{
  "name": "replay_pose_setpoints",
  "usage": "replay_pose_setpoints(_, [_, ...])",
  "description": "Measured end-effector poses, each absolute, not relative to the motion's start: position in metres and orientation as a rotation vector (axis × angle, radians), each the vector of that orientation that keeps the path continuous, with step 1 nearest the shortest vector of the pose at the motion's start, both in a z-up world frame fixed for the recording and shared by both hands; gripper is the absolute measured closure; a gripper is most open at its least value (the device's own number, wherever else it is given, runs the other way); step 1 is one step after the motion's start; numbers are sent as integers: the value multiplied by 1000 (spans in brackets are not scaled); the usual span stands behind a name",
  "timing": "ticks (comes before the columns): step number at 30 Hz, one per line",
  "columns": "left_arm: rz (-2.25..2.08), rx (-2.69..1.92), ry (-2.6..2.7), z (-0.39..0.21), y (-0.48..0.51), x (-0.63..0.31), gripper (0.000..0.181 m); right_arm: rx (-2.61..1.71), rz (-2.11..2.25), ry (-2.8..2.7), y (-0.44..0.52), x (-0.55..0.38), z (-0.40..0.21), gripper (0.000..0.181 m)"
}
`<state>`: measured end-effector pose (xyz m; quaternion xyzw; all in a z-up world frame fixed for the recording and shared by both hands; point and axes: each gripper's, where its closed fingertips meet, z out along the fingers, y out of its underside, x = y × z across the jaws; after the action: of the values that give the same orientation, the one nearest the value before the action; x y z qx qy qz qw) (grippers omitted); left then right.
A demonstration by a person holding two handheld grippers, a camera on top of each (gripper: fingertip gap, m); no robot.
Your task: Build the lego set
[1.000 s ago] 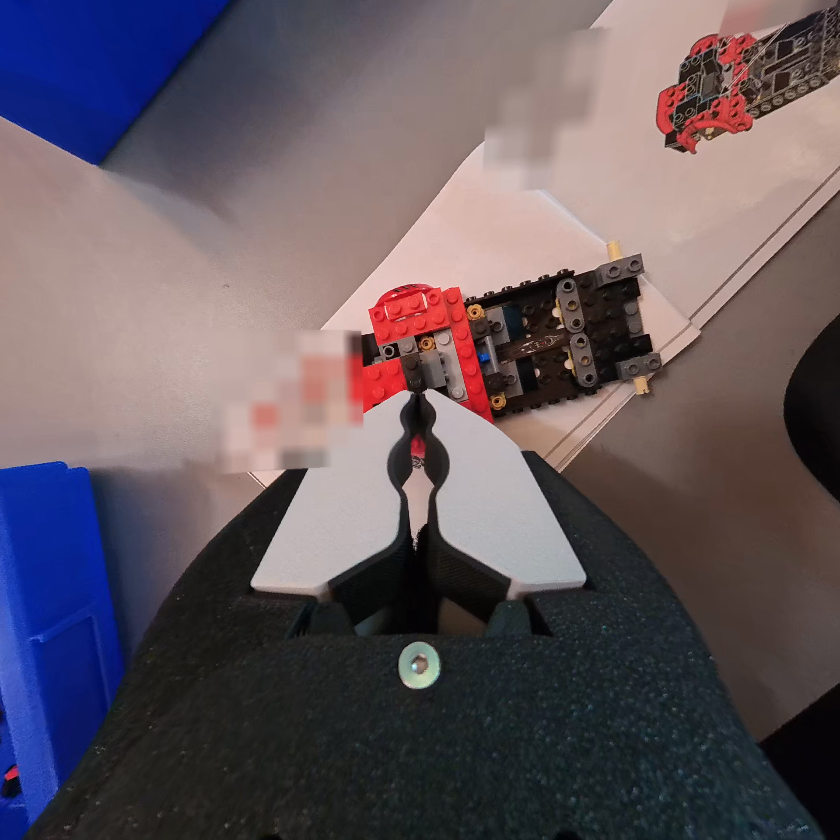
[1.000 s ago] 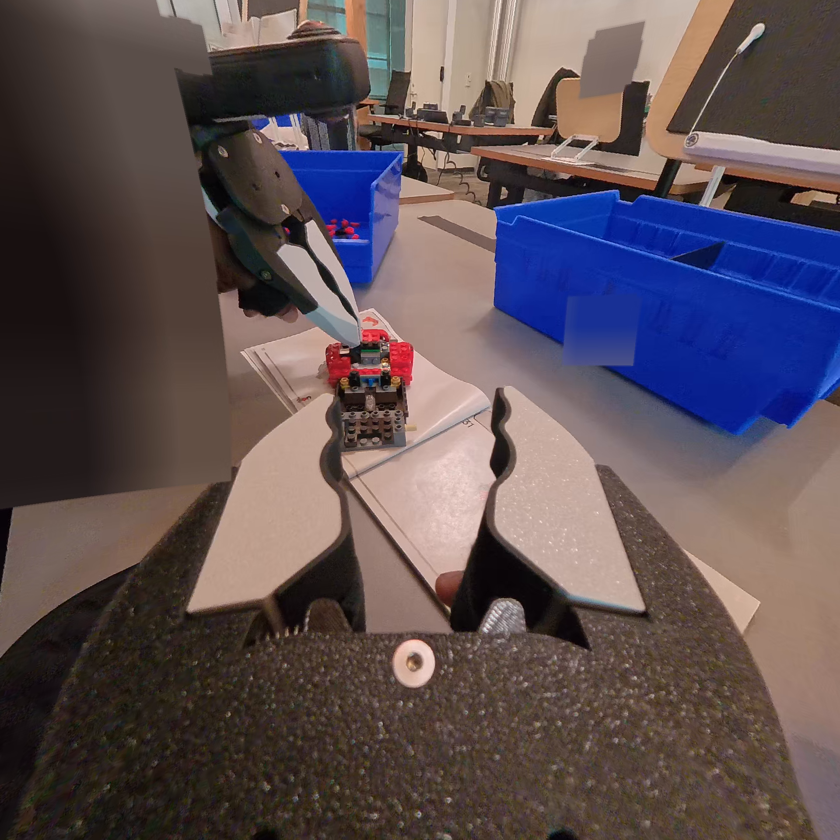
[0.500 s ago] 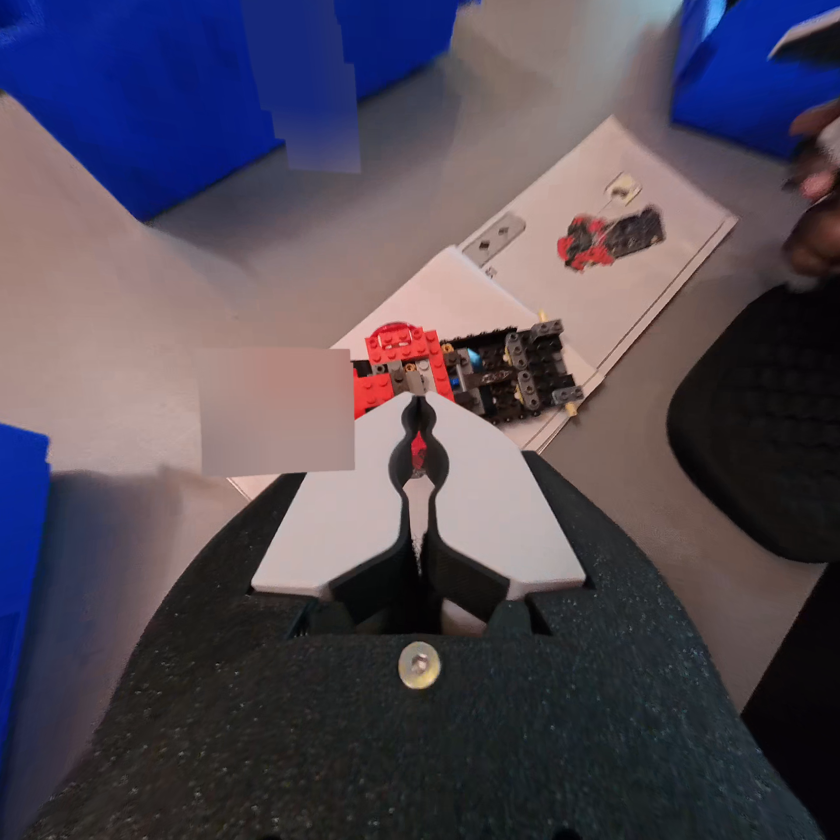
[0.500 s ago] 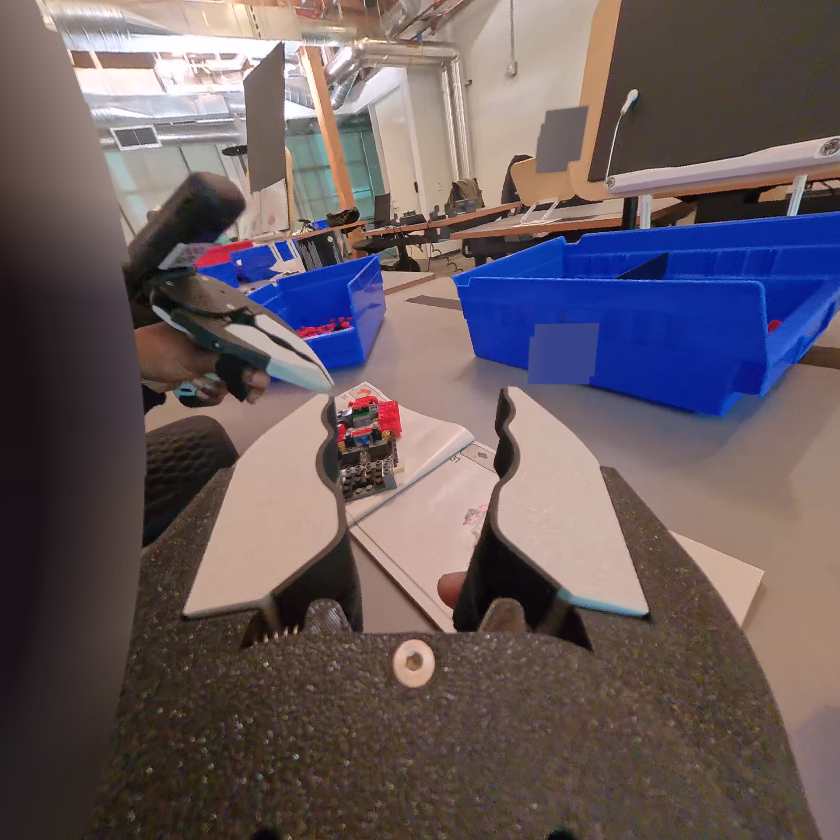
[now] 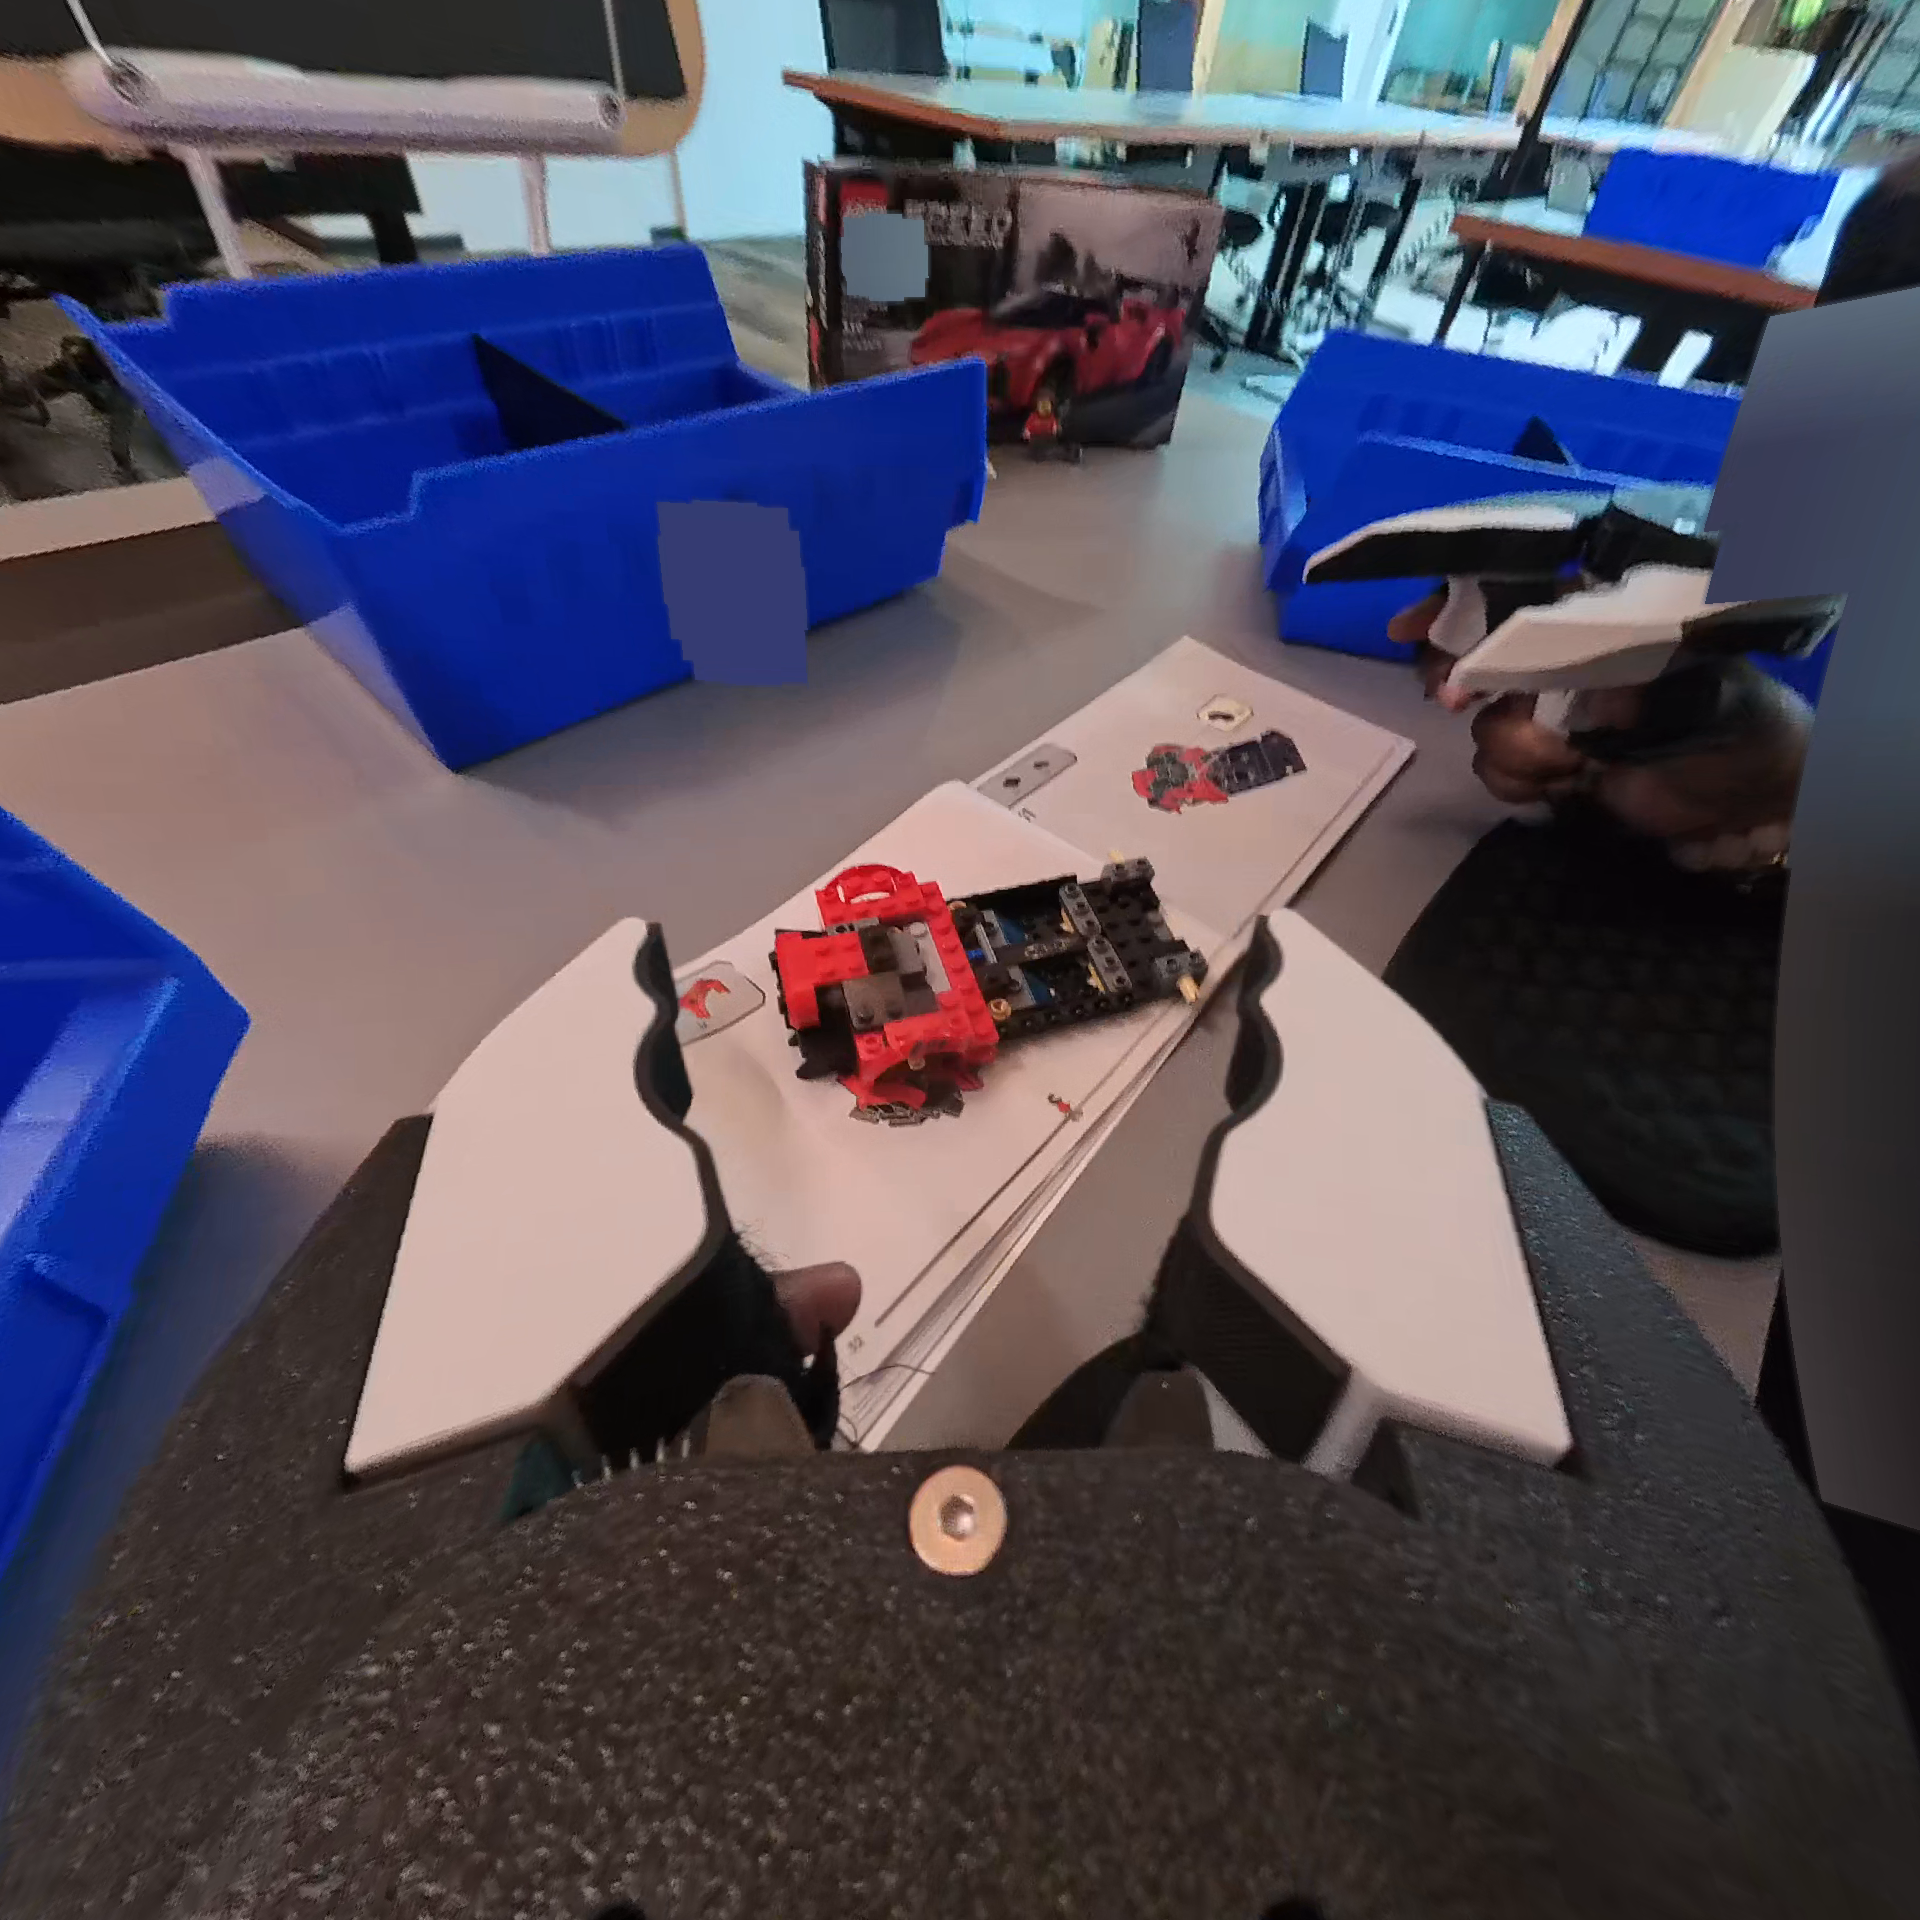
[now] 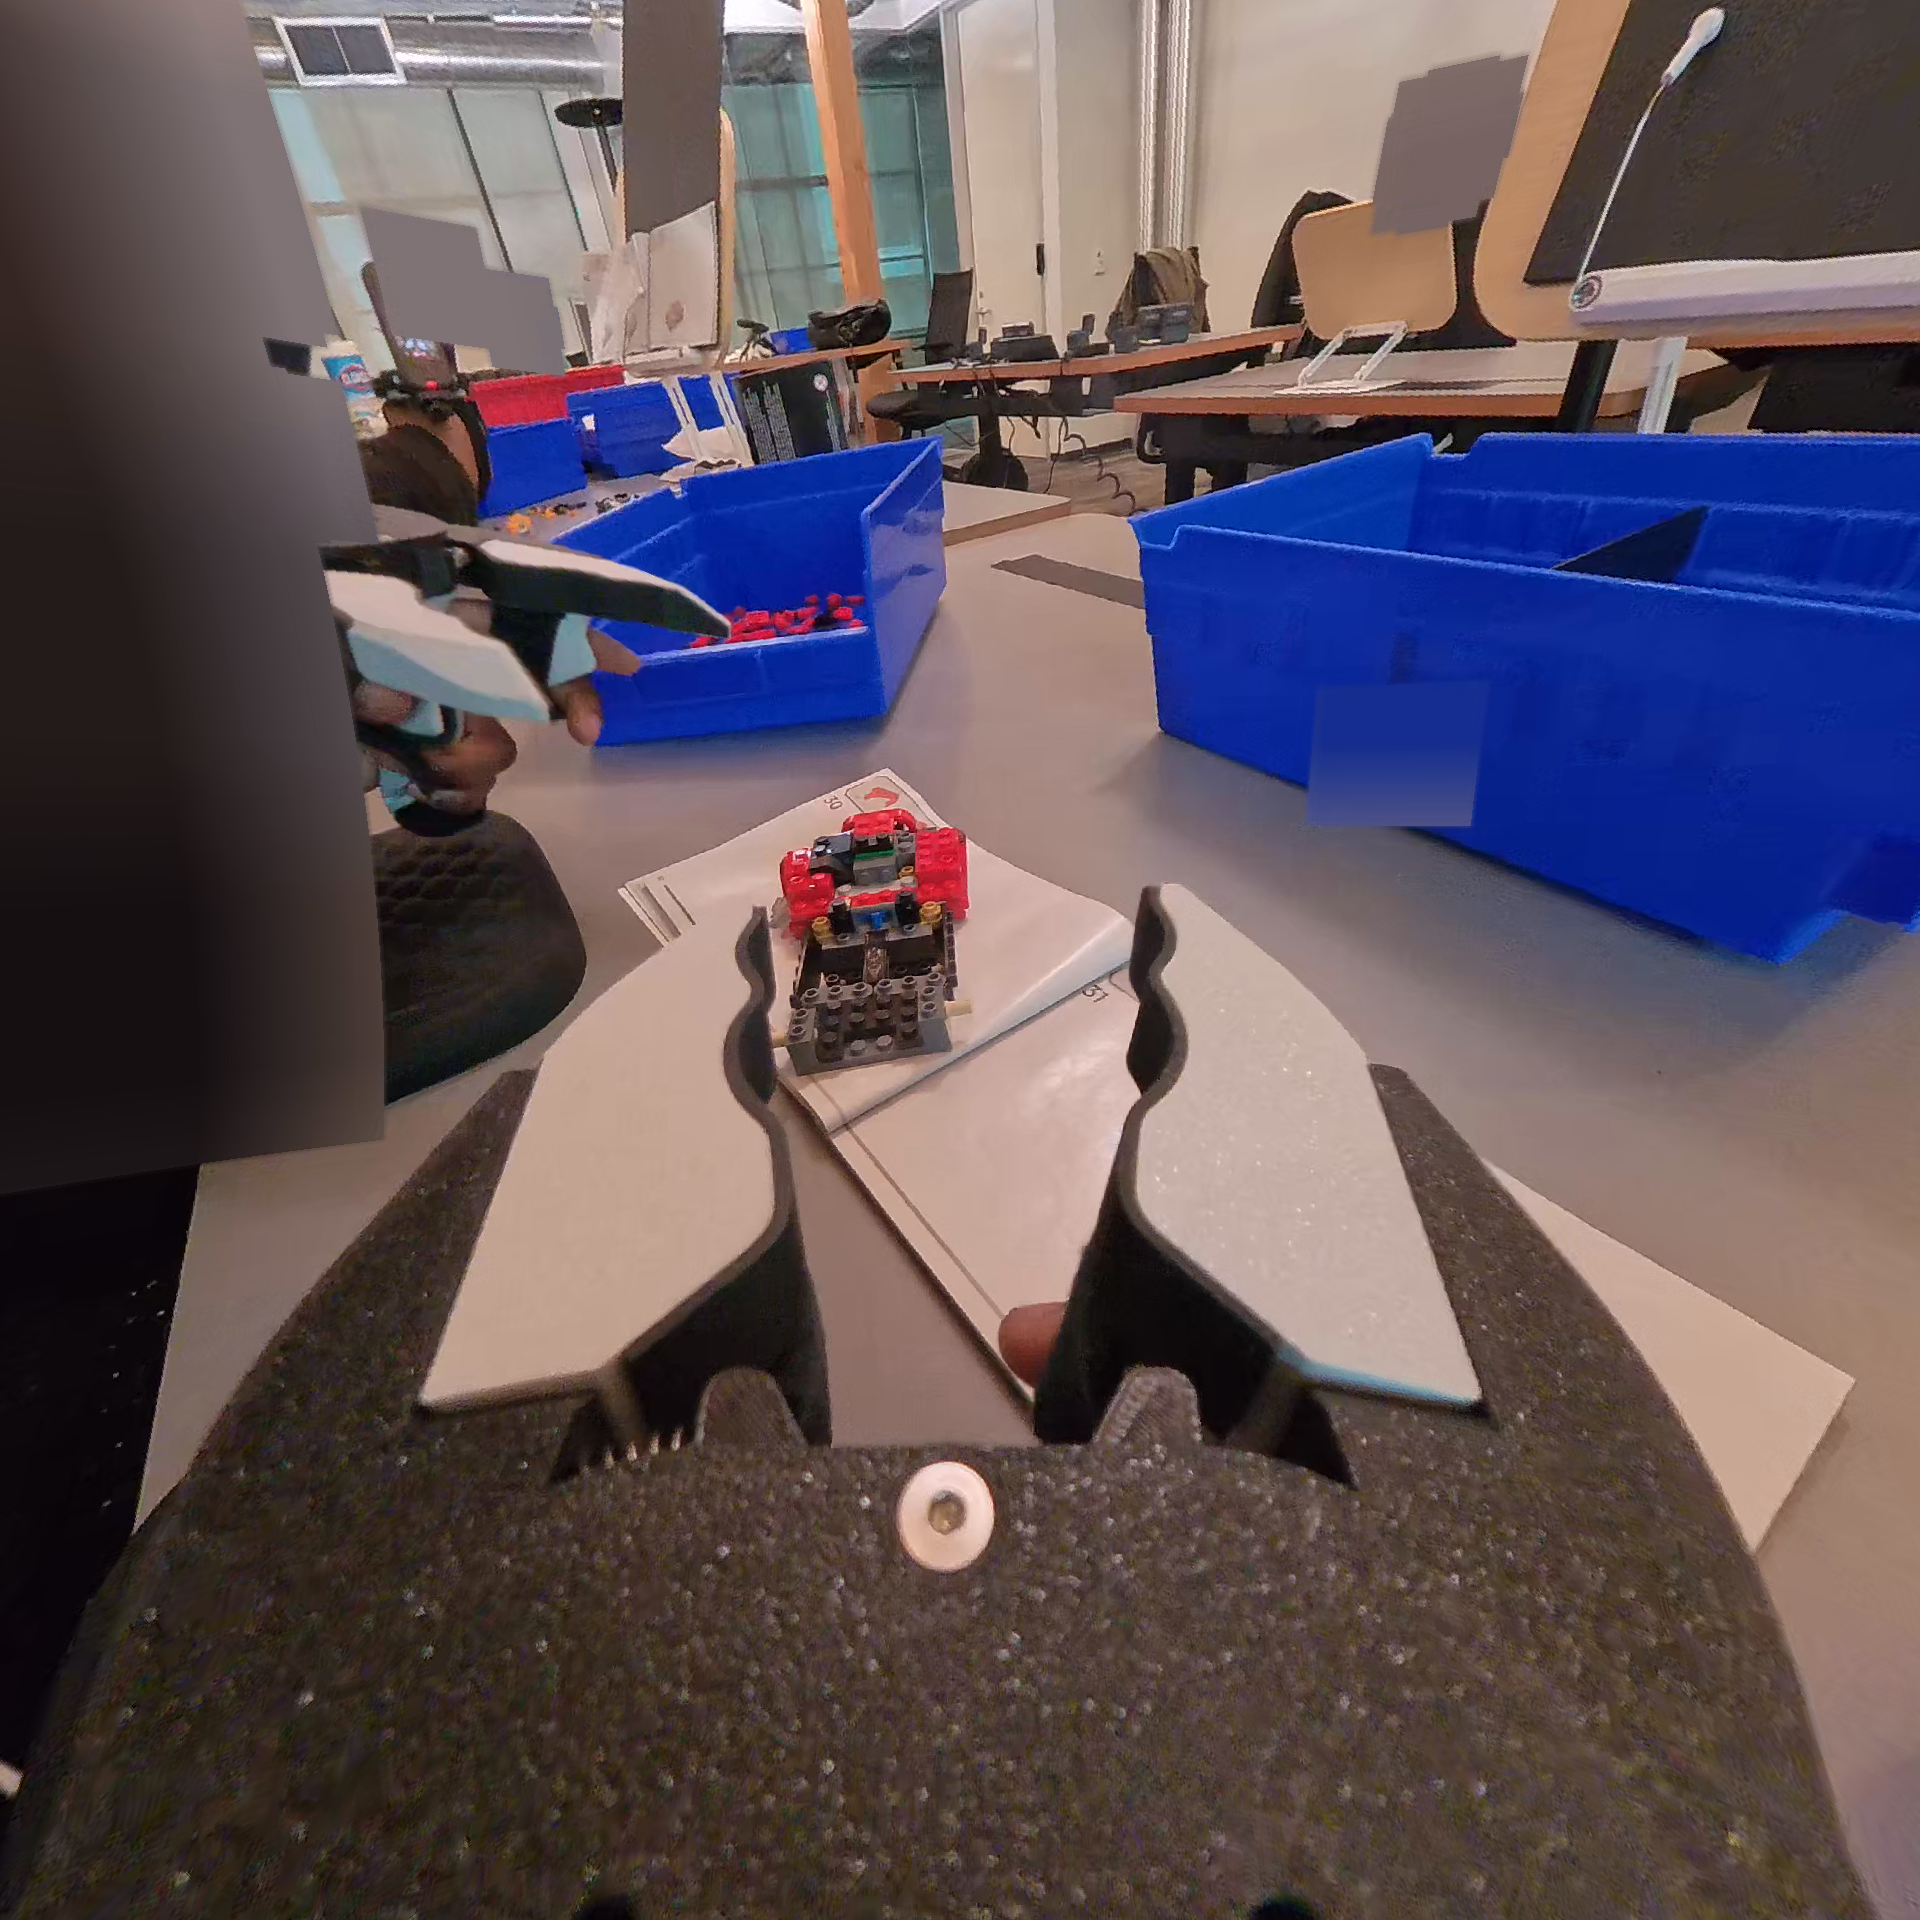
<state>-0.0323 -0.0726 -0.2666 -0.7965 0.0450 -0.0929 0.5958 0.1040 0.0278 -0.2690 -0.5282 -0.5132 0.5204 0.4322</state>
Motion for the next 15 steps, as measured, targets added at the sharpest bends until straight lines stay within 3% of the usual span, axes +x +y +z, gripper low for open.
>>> replay_pose_setpoints(8, [-181, -1922, 179, -291, -70, -26, 81, -1346, 1235, -1381, 21, 97, -282, 119])
replay_pose_setpoints(15, [-192, -1844, 147, -281, -74, -30, 98, -1329, 1179, -1465, 13, 93, -289, 118])
